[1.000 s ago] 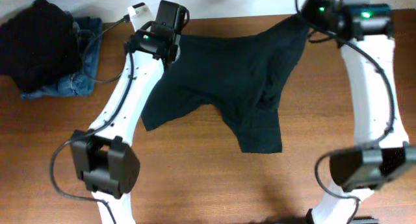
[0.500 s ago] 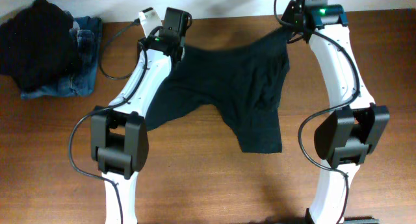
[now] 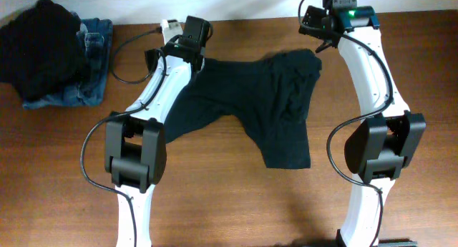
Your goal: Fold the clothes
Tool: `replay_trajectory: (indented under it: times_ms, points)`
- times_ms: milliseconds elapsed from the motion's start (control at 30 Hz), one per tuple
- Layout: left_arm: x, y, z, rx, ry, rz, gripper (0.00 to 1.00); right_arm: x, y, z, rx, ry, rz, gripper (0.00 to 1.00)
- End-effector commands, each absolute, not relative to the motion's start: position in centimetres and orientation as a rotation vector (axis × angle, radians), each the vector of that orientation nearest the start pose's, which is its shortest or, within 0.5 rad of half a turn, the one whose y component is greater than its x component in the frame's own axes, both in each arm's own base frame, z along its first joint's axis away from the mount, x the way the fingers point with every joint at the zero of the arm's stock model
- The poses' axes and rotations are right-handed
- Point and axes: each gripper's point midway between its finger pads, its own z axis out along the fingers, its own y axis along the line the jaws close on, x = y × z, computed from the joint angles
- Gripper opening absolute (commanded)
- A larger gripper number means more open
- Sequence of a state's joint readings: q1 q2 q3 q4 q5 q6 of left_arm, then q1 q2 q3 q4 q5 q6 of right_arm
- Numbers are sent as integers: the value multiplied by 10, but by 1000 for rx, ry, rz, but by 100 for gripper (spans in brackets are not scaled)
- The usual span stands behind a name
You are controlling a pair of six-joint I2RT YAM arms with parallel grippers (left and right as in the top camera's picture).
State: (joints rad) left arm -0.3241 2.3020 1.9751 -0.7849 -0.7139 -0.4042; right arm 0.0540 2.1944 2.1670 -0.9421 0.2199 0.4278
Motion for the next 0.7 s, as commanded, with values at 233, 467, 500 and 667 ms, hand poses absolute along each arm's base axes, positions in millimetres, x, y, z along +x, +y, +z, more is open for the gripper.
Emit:
replay_trajectory:
  times_ms: [233, 467, 500, 667]
  points:
    - [468, -99, 136, -58, 2695, 490, 99, 482, 33, 222, 346, 2661, 152, 95]
    - [432, -97, 151, -16, 2807, 467, 69, 408, 45, 205, 98, 2967, 189, 65]
    - [427, -97, 149, -10, 2827, 467, 60, 405, 46, 202, 80, 2985, 186, 59]
    - [412, -98, 139, 14, 2912, 453, 18, 393, 58, 179, 26, 3058, 182, 30]
